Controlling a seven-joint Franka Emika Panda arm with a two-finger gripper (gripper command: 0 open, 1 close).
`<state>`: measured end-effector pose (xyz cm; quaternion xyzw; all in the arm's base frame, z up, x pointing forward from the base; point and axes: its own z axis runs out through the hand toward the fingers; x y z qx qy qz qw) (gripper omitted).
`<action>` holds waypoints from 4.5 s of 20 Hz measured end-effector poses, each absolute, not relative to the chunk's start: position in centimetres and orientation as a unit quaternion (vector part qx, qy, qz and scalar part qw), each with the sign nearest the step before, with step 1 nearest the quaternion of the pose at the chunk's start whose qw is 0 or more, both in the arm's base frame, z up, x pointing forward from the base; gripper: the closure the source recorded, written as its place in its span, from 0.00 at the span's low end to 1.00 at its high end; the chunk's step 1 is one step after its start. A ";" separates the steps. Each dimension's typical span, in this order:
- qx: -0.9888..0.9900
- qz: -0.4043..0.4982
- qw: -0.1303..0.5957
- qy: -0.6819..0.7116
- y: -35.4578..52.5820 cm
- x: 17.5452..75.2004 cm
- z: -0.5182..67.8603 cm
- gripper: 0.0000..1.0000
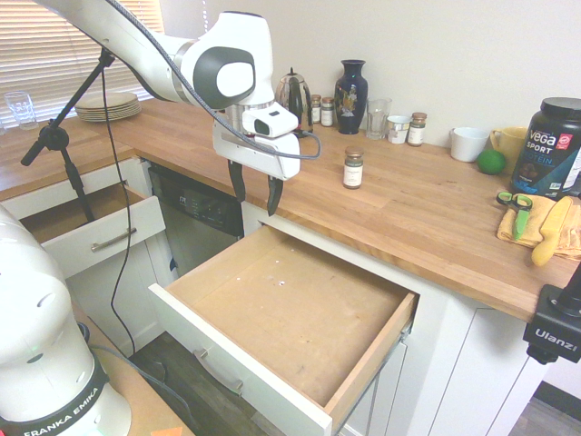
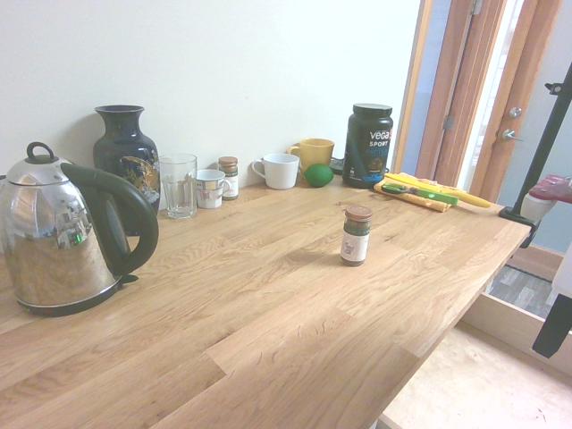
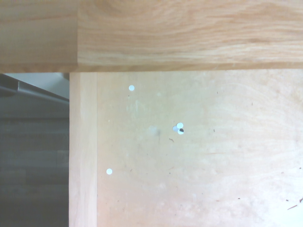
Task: Put seasoning jar in the drawer
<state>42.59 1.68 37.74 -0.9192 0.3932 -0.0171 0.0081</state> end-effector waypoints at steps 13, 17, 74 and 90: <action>-0.918 -0.022 0.012 0.395 1.2 49.6 36.3 0.00; -0.917 -0.028 0.013 0.399 0.5 52.2 37.1 0.00; -0.907 0.011 -0.015 0.420 -2.1 75.4 35.4 1.00; -0.906 0.013 -0.016 0.422 -2.5 75.3 35.4 1.00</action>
